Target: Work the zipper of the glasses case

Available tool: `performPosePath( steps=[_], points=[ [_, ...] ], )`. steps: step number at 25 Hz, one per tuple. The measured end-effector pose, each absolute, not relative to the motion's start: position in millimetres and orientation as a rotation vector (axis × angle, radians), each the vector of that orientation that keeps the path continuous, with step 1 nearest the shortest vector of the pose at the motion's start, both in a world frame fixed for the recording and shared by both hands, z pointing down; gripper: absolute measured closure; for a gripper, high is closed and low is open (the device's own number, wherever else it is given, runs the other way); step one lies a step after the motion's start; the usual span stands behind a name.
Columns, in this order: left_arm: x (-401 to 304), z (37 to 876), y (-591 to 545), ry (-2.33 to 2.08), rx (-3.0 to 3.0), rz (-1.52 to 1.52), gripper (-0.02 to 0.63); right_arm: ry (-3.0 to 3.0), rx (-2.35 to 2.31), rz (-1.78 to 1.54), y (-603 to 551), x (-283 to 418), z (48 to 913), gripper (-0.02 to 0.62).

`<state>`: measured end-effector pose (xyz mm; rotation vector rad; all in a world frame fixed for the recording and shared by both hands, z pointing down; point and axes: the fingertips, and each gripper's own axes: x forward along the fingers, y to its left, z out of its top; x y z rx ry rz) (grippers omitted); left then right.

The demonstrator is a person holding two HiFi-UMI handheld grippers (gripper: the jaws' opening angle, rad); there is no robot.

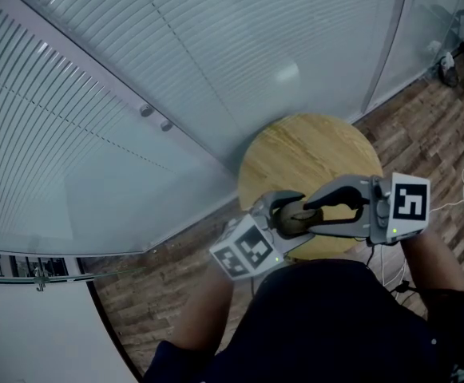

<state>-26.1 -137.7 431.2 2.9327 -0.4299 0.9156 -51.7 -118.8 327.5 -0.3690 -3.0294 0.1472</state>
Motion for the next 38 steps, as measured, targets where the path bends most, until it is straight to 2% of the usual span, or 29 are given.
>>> performPosePath(
  steps=[5, 7, 17, 38],
  points=[
    [-25, 432, -137, -0.418, 2.927, 0.930, 0.298, -3.011, -0.384, 0.135, -118, -51, 328, 0.512],
    [-25, 430, -136, -0.417, 2.938, 0.936, 0.298, -3.018, -0.381, 0.127, -118, -52, 328, 0.574],
    [-16, 405, -126, -0.300, 2.989, 0.712, 0.299, -3.126, -0.470, 0.215, -115, -51, 303, 0.580],
    [2, 380, -109, -0.141, 2.988, 0.450, 0.305, -3.280, -0.578, 0.452, -122, -22, 278, 0.580]
  ],
)
